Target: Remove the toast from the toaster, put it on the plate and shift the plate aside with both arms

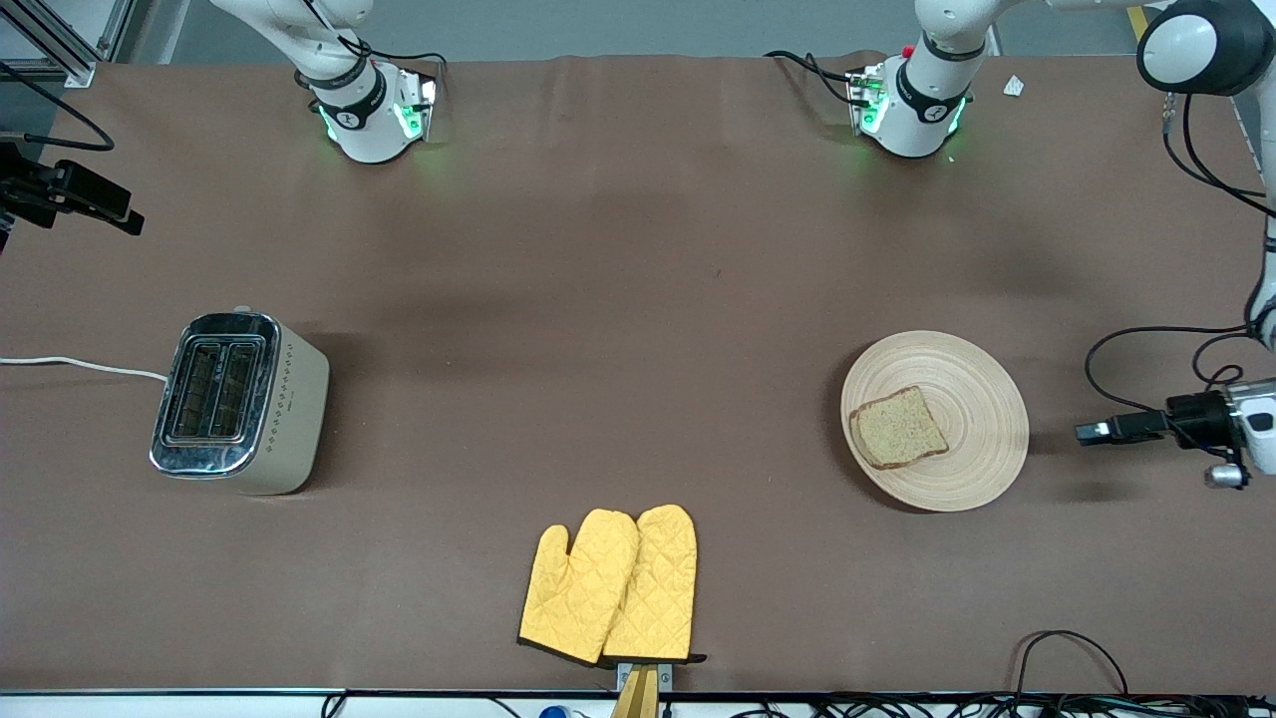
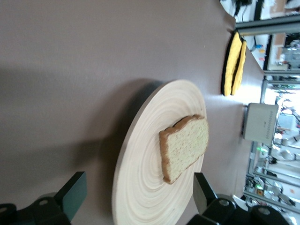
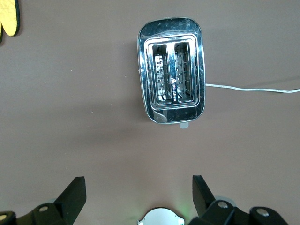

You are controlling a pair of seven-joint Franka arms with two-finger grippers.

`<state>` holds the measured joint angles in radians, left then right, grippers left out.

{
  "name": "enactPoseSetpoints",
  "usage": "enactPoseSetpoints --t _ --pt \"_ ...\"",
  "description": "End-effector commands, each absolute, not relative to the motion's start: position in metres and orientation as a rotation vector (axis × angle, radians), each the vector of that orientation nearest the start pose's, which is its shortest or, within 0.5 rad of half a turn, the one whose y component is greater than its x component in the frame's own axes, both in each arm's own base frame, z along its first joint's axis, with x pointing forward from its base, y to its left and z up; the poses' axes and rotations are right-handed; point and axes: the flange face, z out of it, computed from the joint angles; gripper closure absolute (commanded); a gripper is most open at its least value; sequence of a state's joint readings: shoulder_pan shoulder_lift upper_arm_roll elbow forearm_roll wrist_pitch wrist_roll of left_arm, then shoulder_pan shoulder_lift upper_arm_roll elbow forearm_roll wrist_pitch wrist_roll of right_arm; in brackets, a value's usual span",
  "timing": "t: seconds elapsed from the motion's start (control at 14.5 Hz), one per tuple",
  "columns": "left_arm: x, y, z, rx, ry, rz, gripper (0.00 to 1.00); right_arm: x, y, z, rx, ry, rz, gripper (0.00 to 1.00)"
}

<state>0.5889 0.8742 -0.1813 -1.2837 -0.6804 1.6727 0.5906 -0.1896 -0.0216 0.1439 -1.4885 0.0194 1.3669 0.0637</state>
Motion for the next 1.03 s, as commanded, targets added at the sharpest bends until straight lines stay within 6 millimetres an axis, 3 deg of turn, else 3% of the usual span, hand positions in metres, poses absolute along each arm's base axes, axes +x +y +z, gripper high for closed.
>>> enactPoseSetpoints --t 0.0,0.14,0.34,0.55,0.69,0.83,0.96 --pt "0.679 0.220 0.284 2.340 0.102 -0.072 0.00 0.523 -0.023 0.661 -3.103 0.175 0.153 0.00" --pt "0.686 0.196 0.342 2.436 0.141 -0.087 0.00 0.523 -0.024 0.659 -3.102 0.175 0.160 0.00" --pt "0.685 0.168 0.397 2.516 0.272 -0.132 0.00 0.521 -0.029 0.657 -3.112 0.186 0.187 0.00" --pt "0.679 0.113 0.453 2.654 0.307 -0.196 0.00 0.520 -0.040 0.659 -3.115 0.214 0.180 0.00" --pt "0.674 0.062 0.491 2.780 0.319 -0.203 0.00 0.520 -0.041 0.659 -3.113 0.204 0.182 0.00" --pt "0.664 0.006 0.521 2.956 0.279 -0.196 0.00 0.520 -0.039 0.659 -3.113 0.196 0.182 0.00" --pt "0.649 -0.030 0.544 3.079 0.233 -0.204 0.00 0.520 -0.035 0.659 -3.112 0.193 0.187 0.00"
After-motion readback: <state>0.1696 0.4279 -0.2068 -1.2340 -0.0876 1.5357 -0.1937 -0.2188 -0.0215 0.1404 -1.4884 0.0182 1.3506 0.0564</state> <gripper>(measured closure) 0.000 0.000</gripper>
